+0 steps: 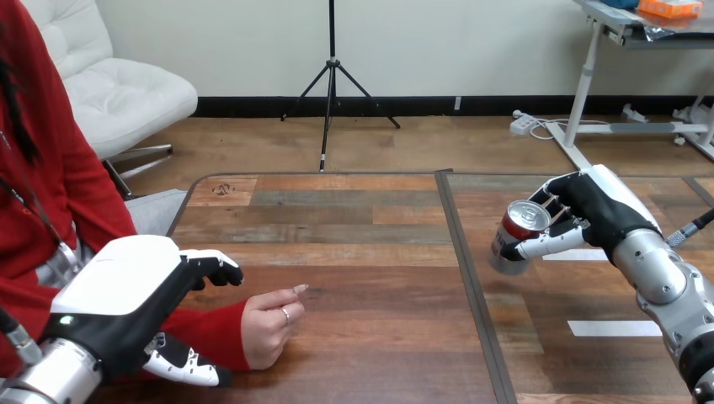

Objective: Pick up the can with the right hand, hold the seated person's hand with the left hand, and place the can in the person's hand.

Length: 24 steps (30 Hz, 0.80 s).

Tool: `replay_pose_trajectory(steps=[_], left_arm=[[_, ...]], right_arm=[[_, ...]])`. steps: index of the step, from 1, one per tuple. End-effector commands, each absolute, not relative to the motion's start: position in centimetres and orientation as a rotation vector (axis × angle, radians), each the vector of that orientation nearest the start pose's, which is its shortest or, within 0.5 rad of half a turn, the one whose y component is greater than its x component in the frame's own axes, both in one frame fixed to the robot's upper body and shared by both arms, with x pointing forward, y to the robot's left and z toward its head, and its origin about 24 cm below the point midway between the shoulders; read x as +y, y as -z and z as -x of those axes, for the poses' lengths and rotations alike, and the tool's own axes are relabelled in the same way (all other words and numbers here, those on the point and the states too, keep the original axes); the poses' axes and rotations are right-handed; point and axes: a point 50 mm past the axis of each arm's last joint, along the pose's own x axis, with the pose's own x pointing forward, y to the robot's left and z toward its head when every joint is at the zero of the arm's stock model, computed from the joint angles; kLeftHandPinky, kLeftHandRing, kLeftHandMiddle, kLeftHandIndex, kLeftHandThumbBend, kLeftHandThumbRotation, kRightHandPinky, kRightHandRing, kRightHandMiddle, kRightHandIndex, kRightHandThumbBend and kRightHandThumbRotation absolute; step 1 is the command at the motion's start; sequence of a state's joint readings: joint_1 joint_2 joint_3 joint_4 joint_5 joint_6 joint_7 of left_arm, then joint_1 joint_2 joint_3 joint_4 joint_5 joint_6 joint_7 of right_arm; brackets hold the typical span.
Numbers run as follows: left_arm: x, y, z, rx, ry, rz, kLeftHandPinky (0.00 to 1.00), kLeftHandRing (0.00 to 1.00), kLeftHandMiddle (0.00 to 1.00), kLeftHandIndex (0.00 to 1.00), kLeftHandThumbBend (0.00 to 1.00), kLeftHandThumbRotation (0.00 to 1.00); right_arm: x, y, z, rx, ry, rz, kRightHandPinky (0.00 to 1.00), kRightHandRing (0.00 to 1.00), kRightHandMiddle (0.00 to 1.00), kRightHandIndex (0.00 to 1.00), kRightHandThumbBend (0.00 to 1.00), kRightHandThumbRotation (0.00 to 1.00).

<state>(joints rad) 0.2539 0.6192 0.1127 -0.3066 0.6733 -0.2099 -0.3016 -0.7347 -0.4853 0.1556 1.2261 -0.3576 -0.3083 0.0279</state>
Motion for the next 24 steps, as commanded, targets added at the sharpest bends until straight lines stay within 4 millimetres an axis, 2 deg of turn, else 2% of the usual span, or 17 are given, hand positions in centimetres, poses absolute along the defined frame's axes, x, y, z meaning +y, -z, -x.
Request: replay_pose_trajectory(steps=[1,24], left_arm=[[22.98,-9.69,-21.45,-0.097,0.301,-1.364,0.6,0.7,0.72,0.7,1.0,0.12],[22.69,-8.71,-21.97,-0.066,0.218,-1.434,0.6,0.72,0.76,0.71,1.0,0.03]], right_arm=[[-25.65,-7.55,-36.6,0.119,-0.059,0.849,0.39,0.43,0.47,0.47,0.78,0.0],[-25.78,-7.49,-36.54,0.128,-0.061,0.84,0.39,0.43,0.47,0.47,0.78,0.0]])
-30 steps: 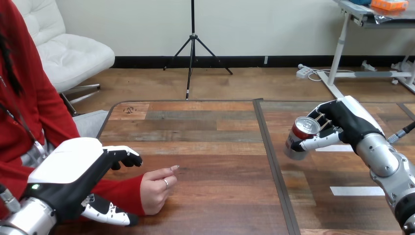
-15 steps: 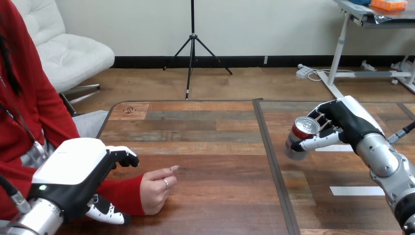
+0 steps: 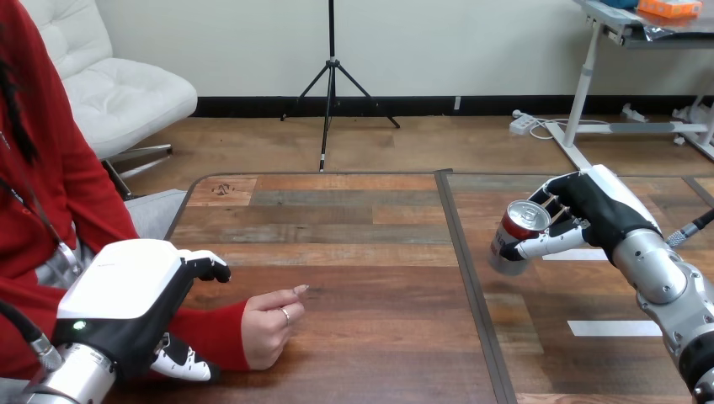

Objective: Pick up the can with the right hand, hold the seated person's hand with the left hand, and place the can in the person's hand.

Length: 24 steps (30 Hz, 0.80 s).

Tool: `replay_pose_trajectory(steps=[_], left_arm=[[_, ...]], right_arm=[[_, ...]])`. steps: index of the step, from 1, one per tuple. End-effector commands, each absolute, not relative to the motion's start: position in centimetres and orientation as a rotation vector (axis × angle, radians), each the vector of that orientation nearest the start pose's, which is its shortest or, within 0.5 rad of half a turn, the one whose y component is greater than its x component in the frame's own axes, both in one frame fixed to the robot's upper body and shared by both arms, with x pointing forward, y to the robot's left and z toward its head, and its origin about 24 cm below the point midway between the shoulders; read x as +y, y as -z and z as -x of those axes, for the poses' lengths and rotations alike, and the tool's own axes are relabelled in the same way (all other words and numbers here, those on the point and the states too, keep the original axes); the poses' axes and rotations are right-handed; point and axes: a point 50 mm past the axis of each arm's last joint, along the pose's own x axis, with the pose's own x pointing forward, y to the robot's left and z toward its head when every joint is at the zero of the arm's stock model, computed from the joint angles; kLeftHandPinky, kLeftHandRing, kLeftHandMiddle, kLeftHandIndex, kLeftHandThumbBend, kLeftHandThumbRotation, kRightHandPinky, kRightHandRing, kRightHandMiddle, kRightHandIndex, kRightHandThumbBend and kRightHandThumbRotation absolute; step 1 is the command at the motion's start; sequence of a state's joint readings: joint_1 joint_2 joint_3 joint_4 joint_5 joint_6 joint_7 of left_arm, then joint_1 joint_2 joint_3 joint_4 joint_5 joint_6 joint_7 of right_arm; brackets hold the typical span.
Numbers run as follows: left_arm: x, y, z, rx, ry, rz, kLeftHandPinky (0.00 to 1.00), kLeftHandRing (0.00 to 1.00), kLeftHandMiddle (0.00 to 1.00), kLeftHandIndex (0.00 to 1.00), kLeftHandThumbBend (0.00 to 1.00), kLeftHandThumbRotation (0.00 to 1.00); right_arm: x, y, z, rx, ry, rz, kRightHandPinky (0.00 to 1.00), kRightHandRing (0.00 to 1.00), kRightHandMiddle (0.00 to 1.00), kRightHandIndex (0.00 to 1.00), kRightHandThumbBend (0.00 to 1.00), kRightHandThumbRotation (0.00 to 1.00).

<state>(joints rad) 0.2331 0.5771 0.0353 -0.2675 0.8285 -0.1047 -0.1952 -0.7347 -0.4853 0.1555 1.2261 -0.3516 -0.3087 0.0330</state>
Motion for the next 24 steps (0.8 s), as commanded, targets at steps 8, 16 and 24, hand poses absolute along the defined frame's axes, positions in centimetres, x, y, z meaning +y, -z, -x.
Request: replay_pose_trajectory(steps=[8,16,24], left_arm=[[22.68,-8.7,-22.13,-0.048,0.229,-1.442,0.6,0.72,0.75,0.71,1.0,0.03],[22.71,-8.75,-22.37,-0.021,0.255,-1.464,0.61,0.72,0.75,0.72,1.0,0.02],[22.8,-8.83,-22.65,-0.006,0.274,-1.458,0.62,0.71,0.74,0.71,1.0,0.02]], right_arm=[[-25.8,-7.54,-36.55,0.125,-0.061,0.842,0.39,0.43,0.47,0.47,0.79,0.0],[-25.83,-7.57,-36.55,0.124,-0.063,0.844,0.38,0.42,0.47,0.47,0.79,0.0],[-25.82,-7.61,-36.54,0.12,-0.065,0.843,0.38,0.42,0.47,0.47,0.79,0.0]])
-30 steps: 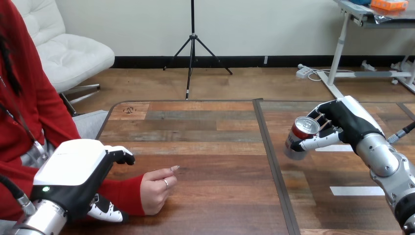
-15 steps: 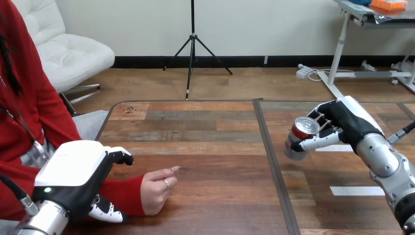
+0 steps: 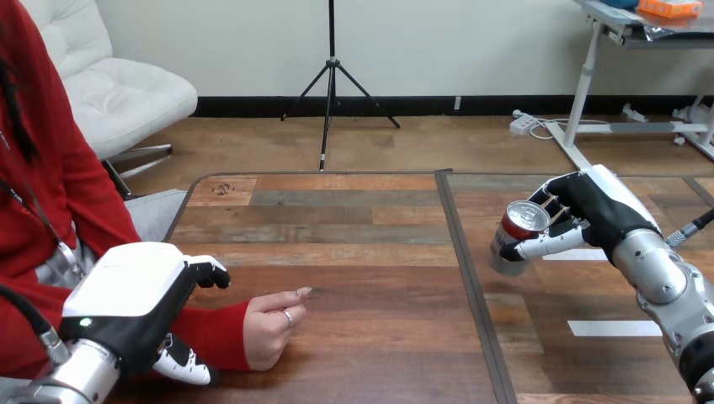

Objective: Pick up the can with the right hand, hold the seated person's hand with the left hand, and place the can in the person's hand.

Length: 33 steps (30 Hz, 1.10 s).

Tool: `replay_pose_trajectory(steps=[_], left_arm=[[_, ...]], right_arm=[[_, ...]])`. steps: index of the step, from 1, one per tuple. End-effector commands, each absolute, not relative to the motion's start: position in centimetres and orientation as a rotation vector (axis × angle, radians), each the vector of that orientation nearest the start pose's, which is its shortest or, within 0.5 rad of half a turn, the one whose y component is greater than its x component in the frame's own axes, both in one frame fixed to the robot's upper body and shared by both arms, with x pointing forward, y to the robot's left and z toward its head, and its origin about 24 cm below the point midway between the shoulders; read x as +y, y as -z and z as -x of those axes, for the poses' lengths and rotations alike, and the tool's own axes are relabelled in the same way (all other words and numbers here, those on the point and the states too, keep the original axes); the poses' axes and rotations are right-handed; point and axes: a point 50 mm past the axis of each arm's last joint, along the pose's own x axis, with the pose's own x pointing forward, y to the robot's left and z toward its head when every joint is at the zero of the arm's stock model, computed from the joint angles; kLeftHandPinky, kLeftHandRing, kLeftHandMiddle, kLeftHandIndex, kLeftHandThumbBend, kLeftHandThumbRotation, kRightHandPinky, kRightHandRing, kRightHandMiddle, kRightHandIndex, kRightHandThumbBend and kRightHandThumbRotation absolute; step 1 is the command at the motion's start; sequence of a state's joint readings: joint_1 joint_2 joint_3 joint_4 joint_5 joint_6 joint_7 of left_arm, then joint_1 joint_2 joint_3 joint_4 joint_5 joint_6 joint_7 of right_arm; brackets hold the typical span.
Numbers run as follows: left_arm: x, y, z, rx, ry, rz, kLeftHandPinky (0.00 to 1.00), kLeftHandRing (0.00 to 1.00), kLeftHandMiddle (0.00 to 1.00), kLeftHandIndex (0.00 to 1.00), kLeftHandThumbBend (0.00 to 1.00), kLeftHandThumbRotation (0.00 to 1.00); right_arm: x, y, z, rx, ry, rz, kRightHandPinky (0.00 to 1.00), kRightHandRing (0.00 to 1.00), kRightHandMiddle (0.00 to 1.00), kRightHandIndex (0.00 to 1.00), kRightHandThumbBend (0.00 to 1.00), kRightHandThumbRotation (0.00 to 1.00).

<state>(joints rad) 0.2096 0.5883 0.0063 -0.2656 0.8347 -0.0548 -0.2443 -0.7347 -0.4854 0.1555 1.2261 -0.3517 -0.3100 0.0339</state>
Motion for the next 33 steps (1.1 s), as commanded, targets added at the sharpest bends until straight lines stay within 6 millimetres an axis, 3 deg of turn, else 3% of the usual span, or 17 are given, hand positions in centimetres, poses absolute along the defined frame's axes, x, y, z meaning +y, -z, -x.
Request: replay_pose_trajectory(steps=[1,33], left_arm=[[22.8,-8.8,-22.7,-0.004,0.278,-1.454,0.62,0.71,0.74,0.71,1.0,0.01],[23.5,-9.2,-24.0,0.13,0.323,-1.387,0.56,0.64,0.67,0.65,1.0,0.0]], right_arm=[[-25.8,-7.6,-36.5,0.12,-0.065,0.841,0.38,0.42,0.47,0.47,0.79,0.0],[-25.7,-7.7,-36.6,0.11,-0.061,0.829,0.38,0.42,0.46,0.47,0.79,0.0]])
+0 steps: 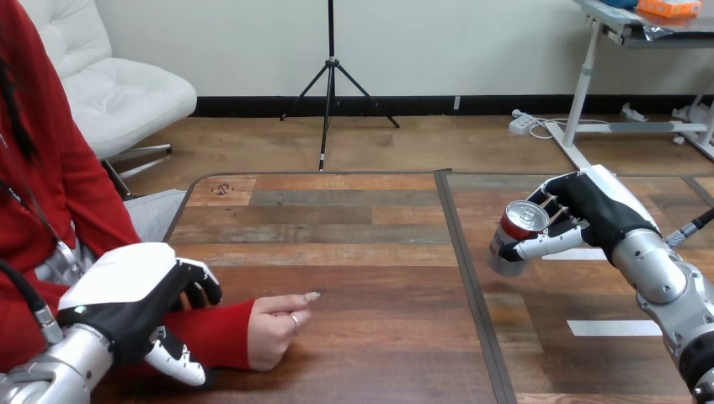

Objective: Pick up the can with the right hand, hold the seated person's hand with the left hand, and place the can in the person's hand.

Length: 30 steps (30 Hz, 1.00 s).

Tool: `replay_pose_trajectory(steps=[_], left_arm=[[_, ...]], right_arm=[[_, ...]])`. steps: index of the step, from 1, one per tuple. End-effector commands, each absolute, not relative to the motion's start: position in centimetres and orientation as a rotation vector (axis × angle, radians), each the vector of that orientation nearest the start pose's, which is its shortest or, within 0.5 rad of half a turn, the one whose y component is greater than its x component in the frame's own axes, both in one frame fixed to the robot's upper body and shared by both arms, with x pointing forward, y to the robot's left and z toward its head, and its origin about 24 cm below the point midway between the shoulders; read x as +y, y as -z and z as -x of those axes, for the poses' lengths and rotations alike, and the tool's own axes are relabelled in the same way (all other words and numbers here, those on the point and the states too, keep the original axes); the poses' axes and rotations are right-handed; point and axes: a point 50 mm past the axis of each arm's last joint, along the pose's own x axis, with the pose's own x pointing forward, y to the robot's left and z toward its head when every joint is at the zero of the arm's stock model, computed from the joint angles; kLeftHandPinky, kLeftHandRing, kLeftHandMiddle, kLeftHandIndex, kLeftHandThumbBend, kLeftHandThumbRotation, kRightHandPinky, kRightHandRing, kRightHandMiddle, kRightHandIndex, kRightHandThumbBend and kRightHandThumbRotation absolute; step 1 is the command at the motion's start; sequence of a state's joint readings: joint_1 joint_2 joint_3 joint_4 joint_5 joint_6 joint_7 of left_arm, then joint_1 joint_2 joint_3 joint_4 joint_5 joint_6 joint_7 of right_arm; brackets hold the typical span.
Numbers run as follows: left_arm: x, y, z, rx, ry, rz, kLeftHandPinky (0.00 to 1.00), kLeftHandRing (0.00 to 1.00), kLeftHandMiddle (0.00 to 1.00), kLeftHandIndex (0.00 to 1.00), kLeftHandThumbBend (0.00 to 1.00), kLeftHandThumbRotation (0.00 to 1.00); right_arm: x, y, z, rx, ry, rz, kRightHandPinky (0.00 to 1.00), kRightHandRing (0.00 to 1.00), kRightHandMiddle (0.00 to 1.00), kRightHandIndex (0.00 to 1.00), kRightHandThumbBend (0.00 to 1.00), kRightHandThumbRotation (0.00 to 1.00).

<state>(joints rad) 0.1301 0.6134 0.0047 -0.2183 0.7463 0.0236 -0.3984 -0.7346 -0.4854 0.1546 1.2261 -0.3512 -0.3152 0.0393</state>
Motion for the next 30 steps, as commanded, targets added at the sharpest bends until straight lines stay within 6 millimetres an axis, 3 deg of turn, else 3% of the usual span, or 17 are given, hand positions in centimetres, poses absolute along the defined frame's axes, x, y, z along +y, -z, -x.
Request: replay_pose_trajectory(steps=[1,30], left_arm=[[23.5,-9.2,-24.0,0.134,0.322,-1.388,0.56,0.64,0.67,0.65,1.0,0.0],[23.4,-9.0,-25.1,0.213,0.355,-1.439,0.49,0.6,0.64,0.64,0.98,0.0]], right_arm=[[-25.7,-7.7,-36.6,0.11,-0.061,0.829,0.38,0.42,0.46,0.47,0.79,0.0],[-25.8,-7.8,-36.6,0.096,-0.055,0.823,0.38,0.41,0.45,0.47,0.79,0.0]])
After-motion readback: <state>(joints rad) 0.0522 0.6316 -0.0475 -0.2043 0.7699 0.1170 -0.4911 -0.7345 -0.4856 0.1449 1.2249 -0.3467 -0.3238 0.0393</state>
